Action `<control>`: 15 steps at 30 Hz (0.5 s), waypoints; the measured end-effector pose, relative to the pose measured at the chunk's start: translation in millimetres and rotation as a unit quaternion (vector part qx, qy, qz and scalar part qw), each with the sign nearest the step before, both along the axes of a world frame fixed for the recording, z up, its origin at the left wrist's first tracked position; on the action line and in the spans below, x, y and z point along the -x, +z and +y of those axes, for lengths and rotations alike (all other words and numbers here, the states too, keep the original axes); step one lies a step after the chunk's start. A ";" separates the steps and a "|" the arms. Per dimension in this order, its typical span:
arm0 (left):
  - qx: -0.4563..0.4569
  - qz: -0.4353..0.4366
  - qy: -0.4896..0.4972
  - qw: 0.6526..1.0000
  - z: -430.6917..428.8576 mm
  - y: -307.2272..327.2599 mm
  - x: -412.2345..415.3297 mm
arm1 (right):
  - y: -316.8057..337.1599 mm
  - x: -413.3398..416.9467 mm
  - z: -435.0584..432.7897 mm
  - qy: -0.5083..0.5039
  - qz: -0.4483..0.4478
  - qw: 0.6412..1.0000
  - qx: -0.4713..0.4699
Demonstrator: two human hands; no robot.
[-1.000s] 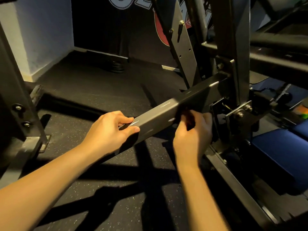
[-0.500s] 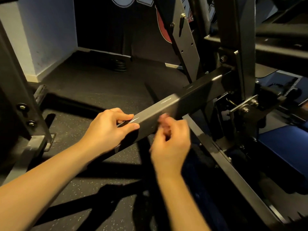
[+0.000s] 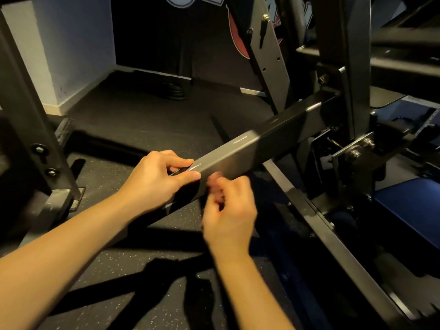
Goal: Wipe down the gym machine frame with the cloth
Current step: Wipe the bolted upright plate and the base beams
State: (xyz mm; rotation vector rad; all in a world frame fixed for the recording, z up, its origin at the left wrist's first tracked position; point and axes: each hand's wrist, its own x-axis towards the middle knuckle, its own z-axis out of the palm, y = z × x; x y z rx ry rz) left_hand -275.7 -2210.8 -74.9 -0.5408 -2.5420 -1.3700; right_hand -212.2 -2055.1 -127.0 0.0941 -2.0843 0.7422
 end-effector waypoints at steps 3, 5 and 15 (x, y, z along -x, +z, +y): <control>0.012 0.007 0.001 1.000 0.6 1.1 -1.9 | -9.8 -7.6 -5.8 0.061 -0.023 0.995 -0.076; 0.020 0.007 0.004 1.000 1.5 1.2 -0.8 | 13.3 3.2 20.7 0.042 -0.016 0.999 0.012; 0.012 -0.027 -0.013 0.999 -2.4 7.5 -1.8 | -21.1 -1.5 -20.6 0.042 0.003 0.999 -0.005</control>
